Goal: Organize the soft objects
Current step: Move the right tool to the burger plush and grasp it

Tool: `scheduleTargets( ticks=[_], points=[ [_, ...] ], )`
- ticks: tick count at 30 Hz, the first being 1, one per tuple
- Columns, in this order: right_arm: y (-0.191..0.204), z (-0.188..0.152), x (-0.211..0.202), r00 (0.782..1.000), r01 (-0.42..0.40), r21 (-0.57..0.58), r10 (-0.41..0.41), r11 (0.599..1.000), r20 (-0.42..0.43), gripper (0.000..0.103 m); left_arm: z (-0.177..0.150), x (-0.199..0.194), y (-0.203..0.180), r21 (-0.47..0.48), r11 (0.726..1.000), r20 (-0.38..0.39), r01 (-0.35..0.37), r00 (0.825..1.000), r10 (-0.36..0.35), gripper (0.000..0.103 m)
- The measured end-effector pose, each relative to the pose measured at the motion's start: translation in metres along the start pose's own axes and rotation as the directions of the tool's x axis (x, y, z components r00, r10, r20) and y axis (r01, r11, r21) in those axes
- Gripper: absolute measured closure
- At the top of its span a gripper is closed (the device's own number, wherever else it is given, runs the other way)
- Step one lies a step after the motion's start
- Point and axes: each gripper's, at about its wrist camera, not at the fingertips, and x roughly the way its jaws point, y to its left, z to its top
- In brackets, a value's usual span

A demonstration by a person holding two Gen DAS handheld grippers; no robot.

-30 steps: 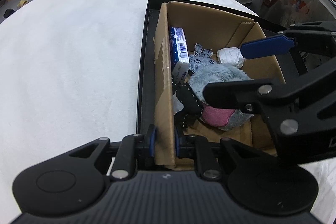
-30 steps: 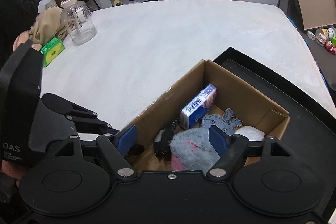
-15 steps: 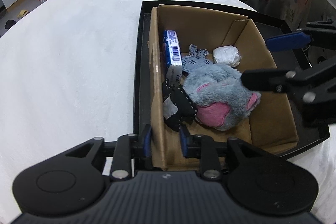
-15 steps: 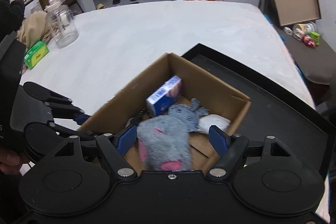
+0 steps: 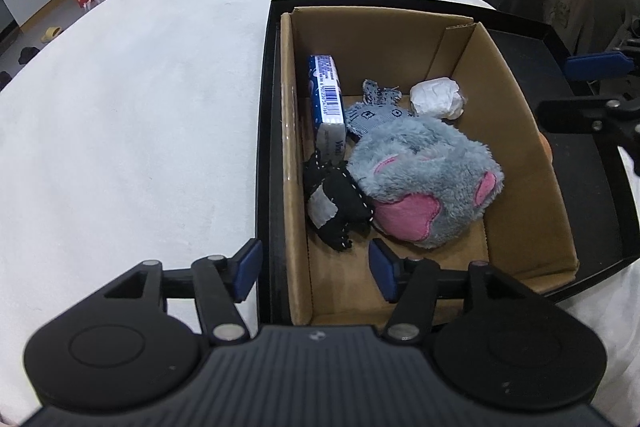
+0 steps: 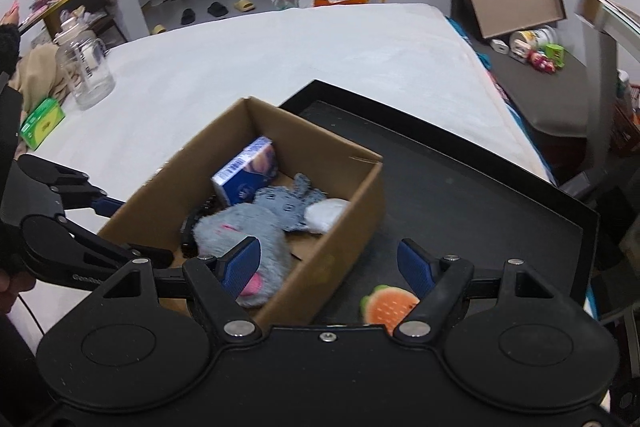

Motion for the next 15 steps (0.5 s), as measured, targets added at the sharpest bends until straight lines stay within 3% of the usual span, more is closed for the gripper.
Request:
scheduleTargets(
  ticks=[8, 15],
  points=[
    [-0.025, -0.017, -0.001, 0.999, 0.04, 0.036, -0.04, 0.999, 0.0, 0.028, 0.004, 0.002, -0.01, 0.024, 1.0, 0.008, -0.018, 1.0, 0.018, 0.027],
    [-0.042, -0.036, 0.012, 0.998, 0.056, 0.06, -0.054, 0.997, -0.023, 0.028, 0.007, 0.004, -0.017, 0.038, 0.999, 0.003, -0.039, 0.999, 0.039, 0.025]
  ],
)
